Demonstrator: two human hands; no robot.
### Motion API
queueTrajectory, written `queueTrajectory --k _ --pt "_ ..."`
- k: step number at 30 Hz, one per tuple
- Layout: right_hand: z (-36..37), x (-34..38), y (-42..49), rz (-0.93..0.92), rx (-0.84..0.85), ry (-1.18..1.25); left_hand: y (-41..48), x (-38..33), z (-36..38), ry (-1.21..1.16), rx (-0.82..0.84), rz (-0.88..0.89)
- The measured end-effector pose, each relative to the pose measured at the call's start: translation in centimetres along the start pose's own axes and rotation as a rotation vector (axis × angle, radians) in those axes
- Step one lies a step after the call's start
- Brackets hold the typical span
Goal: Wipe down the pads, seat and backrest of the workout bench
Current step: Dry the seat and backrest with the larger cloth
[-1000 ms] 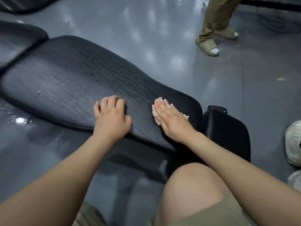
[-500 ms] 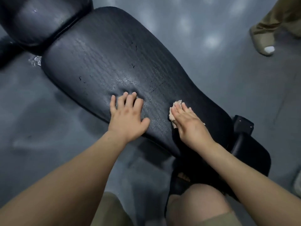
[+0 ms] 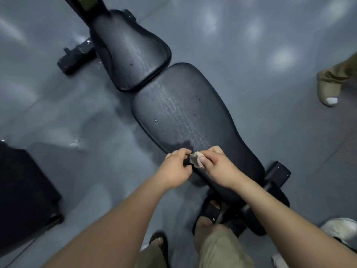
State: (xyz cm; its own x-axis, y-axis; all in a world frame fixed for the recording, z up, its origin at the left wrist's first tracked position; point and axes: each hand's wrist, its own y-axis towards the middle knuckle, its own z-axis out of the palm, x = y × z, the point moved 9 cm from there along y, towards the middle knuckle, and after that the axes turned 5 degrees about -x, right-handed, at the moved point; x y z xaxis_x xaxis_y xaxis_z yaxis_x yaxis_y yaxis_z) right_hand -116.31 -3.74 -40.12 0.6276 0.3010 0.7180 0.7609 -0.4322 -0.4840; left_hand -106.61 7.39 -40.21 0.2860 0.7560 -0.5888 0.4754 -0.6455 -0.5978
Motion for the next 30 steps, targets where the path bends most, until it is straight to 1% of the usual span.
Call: queueTrajectory --k 2,3,4,6,7,10,14,18,20,22,25,30 --pt "-1.6 5.7 -1.0 -0.026 0.081 0.14 -3.0 -1.9 -4.3 -0.129 -0.05 -0.028" --pt "-2.2 8.7 -1.4 -0.047 0.141 0.222 -4.3 -2.9 -6.7 -0.162 -0.065 -0.024" --pt "-3.5 13.0 -1.9 -0.05 0.197 0.295 -5.9 -4.3 -10.6 -0.175 -0.089 -0.017" --pt "-5.1 18.8 -2.1 -0.049 0.257 0.394 -7.8 -5.8 -16.2 -0.206 -0.155 -0.008" --pt "-6.1 21.6 -1.8 -0.064 0.265 0.398 -8.5 -6.4 -19.2 -0.233 -0.203 -0.02" --pt "-8.4 28.9 0.4 -0.106 0.22 0.341 -10.3 -7.0 -27.7 -0.338 -0.318 -0.077" --pt "-10.3 37.9 4.4 -0.164 0.148 0.186 -11.0 -7.6 -37.5 -0.398 -0.375 -0.059" --pt "-10.2 45.8 8.5 -0.109 0.157 0.065 -10.7 -7.3 -47.3 -0.473 -0.386 0.01" --pt "-9.2 50.9 10.4 -0.108 0.157 -0.044 -10.8 -6.3 -52.8 -0.441 -0.368 0.049" --pt "-8.6 56.4 12.2 -0.134 0.106 -0.087 -10.8 -5.3 -58.0 -0.369 -0.308 0.082" --pt "-7.6 63.4 14.1 -0.143 0.067 0.005 -10.6 -2.9 -65.1 -0.269 -0.29 0.1" --pt "-5.7 72.4 17.5 -0.208 0.15 0.169 -10.1 0.7 -73.1 -0.209 -0.259 0.085"
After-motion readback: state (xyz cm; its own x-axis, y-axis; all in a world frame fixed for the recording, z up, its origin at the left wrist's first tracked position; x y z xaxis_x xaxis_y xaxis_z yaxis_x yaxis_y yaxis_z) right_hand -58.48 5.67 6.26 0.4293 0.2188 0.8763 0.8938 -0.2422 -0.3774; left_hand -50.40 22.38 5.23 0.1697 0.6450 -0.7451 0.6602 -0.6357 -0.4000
